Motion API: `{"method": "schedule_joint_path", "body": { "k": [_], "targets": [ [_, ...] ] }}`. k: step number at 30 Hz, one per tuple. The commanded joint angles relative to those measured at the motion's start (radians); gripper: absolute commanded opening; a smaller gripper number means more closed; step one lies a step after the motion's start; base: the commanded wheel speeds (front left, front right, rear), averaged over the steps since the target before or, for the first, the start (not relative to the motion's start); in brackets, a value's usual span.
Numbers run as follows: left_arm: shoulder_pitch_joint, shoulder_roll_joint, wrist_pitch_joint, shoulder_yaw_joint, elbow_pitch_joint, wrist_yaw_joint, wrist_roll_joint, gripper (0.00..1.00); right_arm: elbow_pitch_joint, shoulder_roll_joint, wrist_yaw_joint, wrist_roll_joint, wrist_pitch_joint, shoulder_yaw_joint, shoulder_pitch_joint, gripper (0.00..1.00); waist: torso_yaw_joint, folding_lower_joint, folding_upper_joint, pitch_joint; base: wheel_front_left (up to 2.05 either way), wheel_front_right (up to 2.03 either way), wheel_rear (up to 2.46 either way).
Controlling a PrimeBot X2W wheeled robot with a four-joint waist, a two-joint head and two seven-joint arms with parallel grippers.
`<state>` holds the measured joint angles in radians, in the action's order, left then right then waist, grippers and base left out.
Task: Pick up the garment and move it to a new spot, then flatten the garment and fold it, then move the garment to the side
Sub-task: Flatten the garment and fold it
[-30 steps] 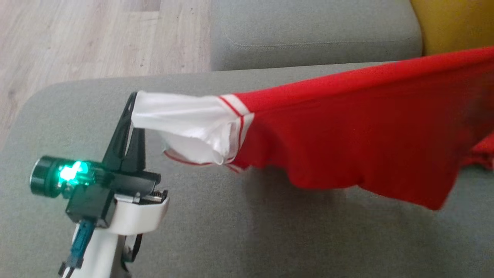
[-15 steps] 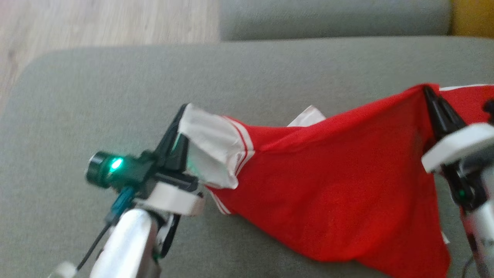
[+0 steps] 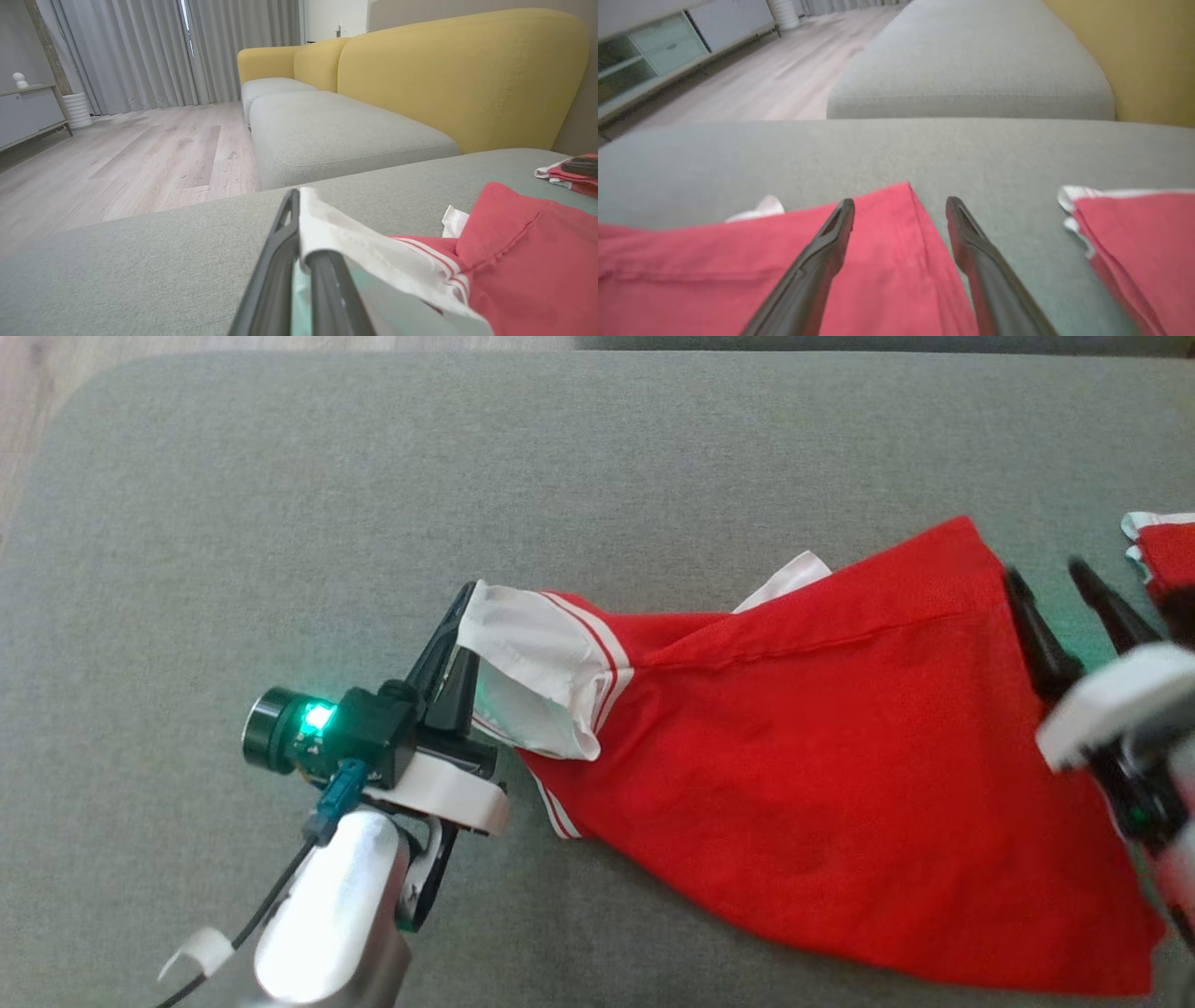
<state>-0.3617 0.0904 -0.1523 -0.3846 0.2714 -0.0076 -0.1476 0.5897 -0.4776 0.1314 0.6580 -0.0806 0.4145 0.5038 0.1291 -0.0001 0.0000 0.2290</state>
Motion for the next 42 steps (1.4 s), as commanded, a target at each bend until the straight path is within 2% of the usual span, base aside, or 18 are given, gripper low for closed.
{"method": "schedule_joint_path", "body": {
  "k": [1,8,12,22,23,26,27,28,29,30,31,37,42],
  "targets": [
    [-0.017,0.021,-0.015,0.041,-0.022,0.009,0.004,0.0,-0.056,-0.068,-0.001,0.034,0.0,0.034,-0.059,1.0,-0.003,0.0001,0.0,0.001,0.0,0.0,0.0],
    [0.002,0.029,-0.027,0.046,-0.023,0.022,-0.002,0.0,-0.135,-0.162,-0.001,0.074,0.047,0.075,-0.104,1.0,0.007,0.0001,0.0,0.026,0.0,0.0,0.0],
    [-0.001,0.025,-0.035,0.036,-0.025,0.024,-0.003,0.0,-0.112,-0.182,-0.001,0.053,0.07,0.088,-0.077,1.0,0.026,0.0001,0.0,0.04,0.0,0.0,0.0],
    [-0.012,0.015,-0.049,0.009,-0.011,0.026,-0.004,0.0,0.066,-0.12,-0.001,0.039,0.085,0.146,0.019,1.0,0.054,0.0001,0.0,0.04,0.0,0.0,0.0],
    [-0.013,0.014,-0.049,0.007,-0.011,0.026,-0.005,0.0,0.078,-0.113,-0.001,0.042,0.082,0.153,0.027,0.97,0.055,0.0001,0.0,0.04,0.0,0.0,0.0],
    [-0.018,0.014,-0.05,0.001,-0.01,0.026,-0.005,0.0,0.106,-0.101,-0.001,0.048,0.067,0.179,0.052,0.64,0.058,0.0001,0.0,0.042,0.0,0.0,0.0],
    [-0.019,0.014,-0.05,0.0,-0.009,0.027,-0.005,0.0,0.114,-0.099,-0.001,0.051,0.063,0.189,0.059,0.59,0.058,0.0001,0.0,0.043,0.0,0.0,0.0],
    [-0.021,0.014,-0.051,-0.002,-0.008,0.027,-0.006,0.0,0.121,-0.097,-0.001,0.054,0.059,0.198,0.066,0.48,0.058,0.0001,0.0,0.044,0.0,0.0,0.0],
    [-0.023,0.014,-0.051,-0.003,-0.007,0.027,-0.006,0.0,0.129,-0.096,-0.001,0.057,0.054,0.207,0.072,0.44,0.059,0.0001,0.0,0.045,0.0,0.0,0.0],
    [-0.025,0.013,-0.051,-0.006,-0.005,0.029,-0.007,0.0,0.144,-0.093,-0.001,0.065,0.047,0.225,0.082,0.07,0.059,0.0001,0.0,0.044,0.0,0.0,0.0],
    [-0.026,0.014,-0.051,-0.007,-0.004,0.029,-0.007,0.0,0.15,-0.092,-0.001,0.069,0.042,0.234,0.087,0.0,0.059,0.0001,0.0,0.042,0.0,0.0,0.0],
    [-0.024,0.024,-0.063,-0.001,0.0,0.036,-0.013,0.0,0.167,-0.101,-0.001,0.093,-0.014,0.273,0.105,0.0,0.05,0.0001,0.0,0.018,0.0,0.0,0.0],
    [-0.042,0.053,-0.075,0.011,-0.013,0.03,-0.013,0.0,0.133,-0.135,-0.001,0.134,-0.079,0.261,0.12,0.0,0.032,0.0001,0.0,-0.03,0.0,0.0,0.0]
  ]
}}
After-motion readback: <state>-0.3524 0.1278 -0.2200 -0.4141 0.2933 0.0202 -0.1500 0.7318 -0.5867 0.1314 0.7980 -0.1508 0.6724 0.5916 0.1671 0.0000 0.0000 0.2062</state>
